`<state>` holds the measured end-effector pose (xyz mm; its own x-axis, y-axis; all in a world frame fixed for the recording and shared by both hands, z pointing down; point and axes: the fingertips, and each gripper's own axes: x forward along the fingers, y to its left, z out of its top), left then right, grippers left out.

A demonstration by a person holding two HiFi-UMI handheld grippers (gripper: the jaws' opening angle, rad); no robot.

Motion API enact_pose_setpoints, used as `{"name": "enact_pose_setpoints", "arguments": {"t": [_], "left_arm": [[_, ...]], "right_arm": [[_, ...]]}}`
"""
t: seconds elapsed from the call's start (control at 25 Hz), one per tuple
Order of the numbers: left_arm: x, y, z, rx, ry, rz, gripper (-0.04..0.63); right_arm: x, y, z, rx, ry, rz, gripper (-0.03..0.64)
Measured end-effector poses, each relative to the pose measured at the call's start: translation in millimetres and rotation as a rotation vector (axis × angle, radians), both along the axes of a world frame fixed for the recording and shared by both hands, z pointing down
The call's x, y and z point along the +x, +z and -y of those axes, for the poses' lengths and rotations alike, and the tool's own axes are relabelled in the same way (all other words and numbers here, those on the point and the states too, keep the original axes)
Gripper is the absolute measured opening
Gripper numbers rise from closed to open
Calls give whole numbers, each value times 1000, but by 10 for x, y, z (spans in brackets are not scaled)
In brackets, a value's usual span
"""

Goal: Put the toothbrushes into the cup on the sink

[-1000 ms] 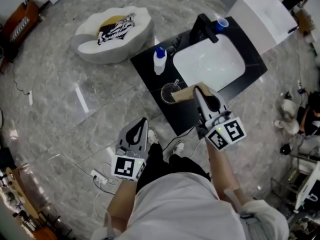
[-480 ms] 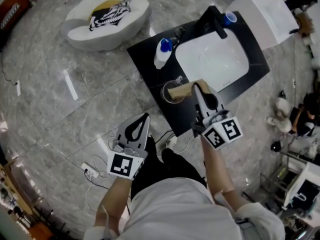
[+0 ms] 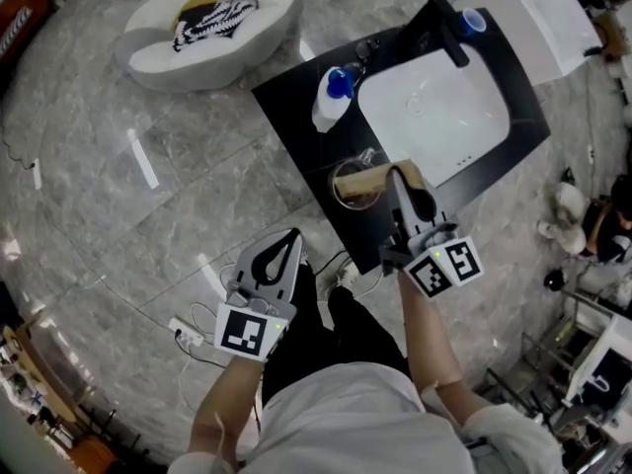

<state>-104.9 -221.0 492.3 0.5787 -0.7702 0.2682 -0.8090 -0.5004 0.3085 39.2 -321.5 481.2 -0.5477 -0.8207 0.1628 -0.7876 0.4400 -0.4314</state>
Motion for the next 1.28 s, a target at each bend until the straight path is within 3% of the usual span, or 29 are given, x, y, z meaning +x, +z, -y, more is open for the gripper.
{"name": "enact_pose_setpoints", "arguments": {"t": [0.56,1.28], "left_arm": [[-41,270,-14,-26,4,-17,2],[82,500,-27,-67,18,-33,2]], "right_arm": [[-43,256,-12,21,11,-44,57],[108,381,40,96,61,-322,103]]}}
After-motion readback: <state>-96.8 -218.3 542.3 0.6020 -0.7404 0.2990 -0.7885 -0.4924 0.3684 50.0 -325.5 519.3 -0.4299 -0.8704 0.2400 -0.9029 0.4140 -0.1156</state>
